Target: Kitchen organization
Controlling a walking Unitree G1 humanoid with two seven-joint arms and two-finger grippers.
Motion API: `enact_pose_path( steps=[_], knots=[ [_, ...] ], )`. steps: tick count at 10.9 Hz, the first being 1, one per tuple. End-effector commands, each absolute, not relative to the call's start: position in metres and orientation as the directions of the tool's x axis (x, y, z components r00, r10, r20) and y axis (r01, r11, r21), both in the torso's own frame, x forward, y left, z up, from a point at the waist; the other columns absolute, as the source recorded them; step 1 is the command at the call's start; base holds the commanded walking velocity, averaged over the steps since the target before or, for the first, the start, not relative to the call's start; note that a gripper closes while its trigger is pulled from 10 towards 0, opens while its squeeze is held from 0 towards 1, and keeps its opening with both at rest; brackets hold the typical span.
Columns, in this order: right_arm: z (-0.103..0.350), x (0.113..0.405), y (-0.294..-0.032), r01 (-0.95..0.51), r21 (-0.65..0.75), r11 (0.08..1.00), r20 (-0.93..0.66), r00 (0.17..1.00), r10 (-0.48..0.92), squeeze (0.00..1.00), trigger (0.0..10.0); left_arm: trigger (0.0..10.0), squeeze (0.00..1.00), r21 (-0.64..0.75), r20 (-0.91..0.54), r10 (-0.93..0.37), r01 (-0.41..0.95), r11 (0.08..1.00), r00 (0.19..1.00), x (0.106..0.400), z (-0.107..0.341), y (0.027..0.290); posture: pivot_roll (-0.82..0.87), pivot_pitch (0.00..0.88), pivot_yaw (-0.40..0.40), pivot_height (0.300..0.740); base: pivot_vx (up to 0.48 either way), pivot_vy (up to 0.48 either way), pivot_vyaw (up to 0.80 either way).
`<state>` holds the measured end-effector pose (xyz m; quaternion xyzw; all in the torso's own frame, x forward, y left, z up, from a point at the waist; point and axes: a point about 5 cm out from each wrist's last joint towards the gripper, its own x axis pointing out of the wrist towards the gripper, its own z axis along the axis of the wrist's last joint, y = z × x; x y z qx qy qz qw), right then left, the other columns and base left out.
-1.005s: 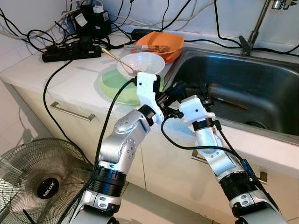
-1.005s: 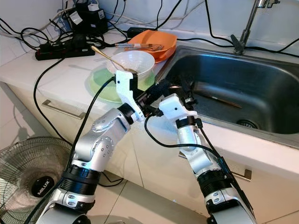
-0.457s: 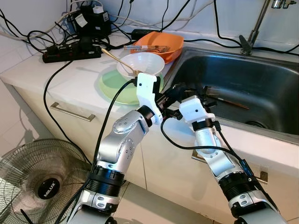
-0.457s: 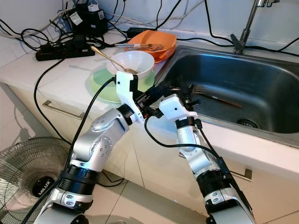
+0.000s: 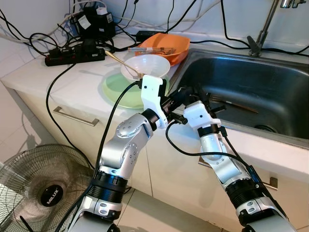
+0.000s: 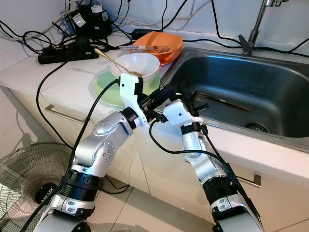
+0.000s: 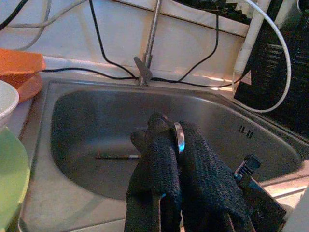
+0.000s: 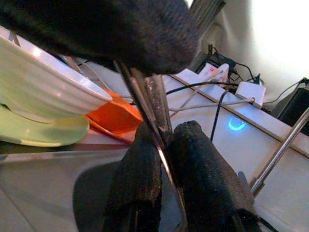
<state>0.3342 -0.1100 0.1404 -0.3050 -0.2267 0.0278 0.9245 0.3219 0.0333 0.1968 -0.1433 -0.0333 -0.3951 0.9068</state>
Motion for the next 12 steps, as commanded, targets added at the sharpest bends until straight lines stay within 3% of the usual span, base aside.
enact_pose_path(
  steps=[1,2,3,4,12],
  knots=[
    [0.147,0.338,-0.109,0.103,-0.543,0.834,0.424,0.891,0.166,0.00,0.0,10.0,0.00,-0.220,0.194,-0.711,0.737,0.640,0.676,0.321,0.203,0.035,0.08,0.000,0.114,0.740,0.000,0.000,0.00],
    [0.147,0.338,-0.108,0.103,-0.543,0.834,0.424,0.890,0.166,0.00,0.0,10.0,0.00,-0.212,0.196,-0.713,0.739,0.639,0.673,0.321,0.204,0.035,0.08,0.000,0.113,0.740,0.000,0.000,0.00],
    [0.147,0.338,-0.109,0.105,-0.544,0.833,0.425,0.890,0.165,0.00,0.0,10.0,0.13,-0.208,0.197,-0.714,0.740,0.639,0.672,0.321,0.204,0.035,0.09,0.000,0.112,0.740,0.000,0.000,0.00],
    [0.148,0.339,-0.109,0.110,-0.543,0.832,0.427,0.889,0.162,0.00,0.0,10.0,1.00,-0.205,0.203,-0.717,0.745,0.635,0.667,0.320,0.205,0.034,0.09,0.000,0.111,0.740,0.000,0.000,0.00],
    [0.167,0.355,-0.124,0.155,-0.537,0.829,0.452,0.883,0.128,0.00,0.0,10.0,1.00,-0.231,0.343,-0.667,0.748,0.622,0.661,0.315,0.224,0.044,0.09,0.000,0.095,0.740,0.000,0.000,0.00]
  ],
)
